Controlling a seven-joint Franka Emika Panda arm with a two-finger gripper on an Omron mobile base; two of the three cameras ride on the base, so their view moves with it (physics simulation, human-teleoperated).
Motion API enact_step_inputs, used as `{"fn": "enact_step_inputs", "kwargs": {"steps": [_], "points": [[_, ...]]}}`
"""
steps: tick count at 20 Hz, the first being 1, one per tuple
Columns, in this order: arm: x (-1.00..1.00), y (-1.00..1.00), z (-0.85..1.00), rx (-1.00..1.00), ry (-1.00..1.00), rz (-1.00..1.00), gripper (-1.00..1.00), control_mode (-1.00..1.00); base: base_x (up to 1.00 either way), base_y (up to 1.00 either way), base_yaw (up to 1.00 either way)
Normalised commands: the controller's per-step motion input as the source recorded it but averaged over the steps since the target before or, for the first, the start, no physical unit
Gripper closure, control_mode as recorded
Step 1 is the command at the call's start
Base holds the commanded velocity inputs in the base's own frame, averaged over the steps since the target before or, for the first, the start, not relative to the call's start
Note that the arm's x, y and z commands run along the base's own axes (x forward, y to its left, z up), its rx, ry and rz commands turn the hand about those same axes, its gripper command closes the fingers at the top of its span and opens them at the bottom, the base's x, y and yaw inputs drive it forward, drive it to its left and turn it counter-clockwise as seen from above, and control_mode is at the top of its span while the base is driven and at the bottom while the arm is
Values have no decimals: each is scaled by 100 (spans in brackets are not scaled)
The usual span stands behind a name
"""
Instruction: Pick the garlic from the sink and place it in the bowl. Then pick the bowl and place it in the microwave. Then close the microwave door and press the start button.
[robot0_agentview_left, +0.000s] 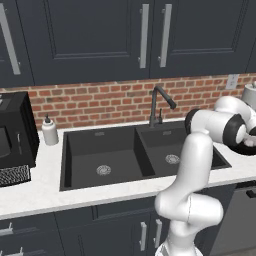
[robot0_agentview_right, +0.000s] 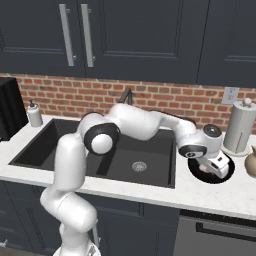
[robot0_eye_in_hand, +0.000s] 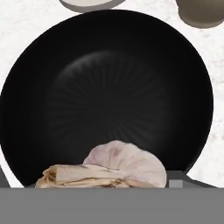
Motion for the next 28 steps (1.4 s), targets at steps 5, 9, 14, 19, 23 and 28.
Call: {"fn": "enact_step_inputs", "kwargs": {"steps": [5,9,14,19,23,28], "points": [[23,2,-35,0,1,0,-100,-100,0,0,0],[7,0,-10,0,0,0,-100,-100,0,0,0],[2,0,0,3,0,0,-100,-100,0,0,0],[0,4,24,4,0,0,-100,-100,0,0,0],[0,46,63,0,5,0,-100,-100,0,0,0],[7,71,43,-3,15,0,-100,-100,0,0,0]]}}
